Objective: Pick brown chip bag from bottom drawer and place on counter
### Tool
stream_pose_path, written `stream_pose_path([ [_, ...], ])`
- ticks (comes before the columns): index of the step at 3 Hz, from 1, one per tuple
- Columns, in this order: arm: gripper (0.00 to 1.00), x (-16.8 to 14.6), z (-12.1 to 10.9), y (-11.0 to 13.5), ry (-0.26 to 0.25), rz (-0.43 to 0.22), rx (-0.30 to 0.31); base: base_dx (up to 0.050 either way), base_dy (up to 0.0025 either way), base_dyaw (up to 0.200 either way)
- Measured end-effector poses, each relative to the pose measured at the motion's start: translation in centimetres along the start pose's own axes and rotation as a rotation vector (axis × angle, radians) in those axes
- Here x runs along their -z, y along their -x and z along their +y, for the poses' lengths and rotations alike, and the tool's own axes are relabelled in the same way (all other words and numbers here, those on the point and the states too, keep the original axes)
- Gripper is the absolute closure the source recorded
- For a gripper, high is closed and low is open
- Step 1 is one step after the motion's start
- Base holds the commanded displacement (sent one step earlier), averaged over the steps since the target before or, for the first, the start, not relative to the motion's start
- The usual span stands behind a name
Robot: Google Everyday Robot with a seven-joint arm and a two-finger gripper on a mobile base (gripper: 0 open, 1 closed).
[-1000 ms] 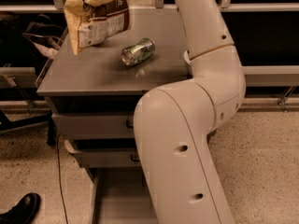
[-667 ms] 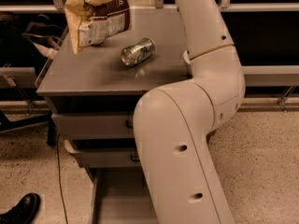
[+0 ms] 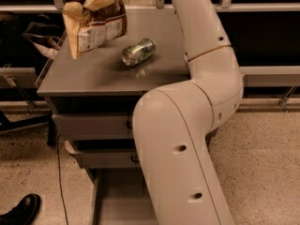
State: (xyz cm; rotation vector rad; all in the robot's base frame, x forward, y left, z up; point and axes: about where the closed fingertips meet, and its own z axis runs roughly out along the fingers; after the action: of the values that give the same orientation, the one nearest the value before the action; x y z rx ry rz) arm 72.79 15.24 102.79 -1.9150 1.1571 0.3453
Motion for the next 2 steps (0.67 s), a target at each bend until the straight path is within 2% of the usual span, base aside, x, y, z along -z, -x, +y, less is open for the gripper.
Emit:
stream_pose_path([
  [1,0.15,-1.21,0.31,-0.35,0.019,-0.006,-0.006,0.000,0.00000,0.000],
  [2,0.00,-1.36,0.29,-0.35,0.019,-0.007,-0.007,0.000,0.00000,0.000],
])
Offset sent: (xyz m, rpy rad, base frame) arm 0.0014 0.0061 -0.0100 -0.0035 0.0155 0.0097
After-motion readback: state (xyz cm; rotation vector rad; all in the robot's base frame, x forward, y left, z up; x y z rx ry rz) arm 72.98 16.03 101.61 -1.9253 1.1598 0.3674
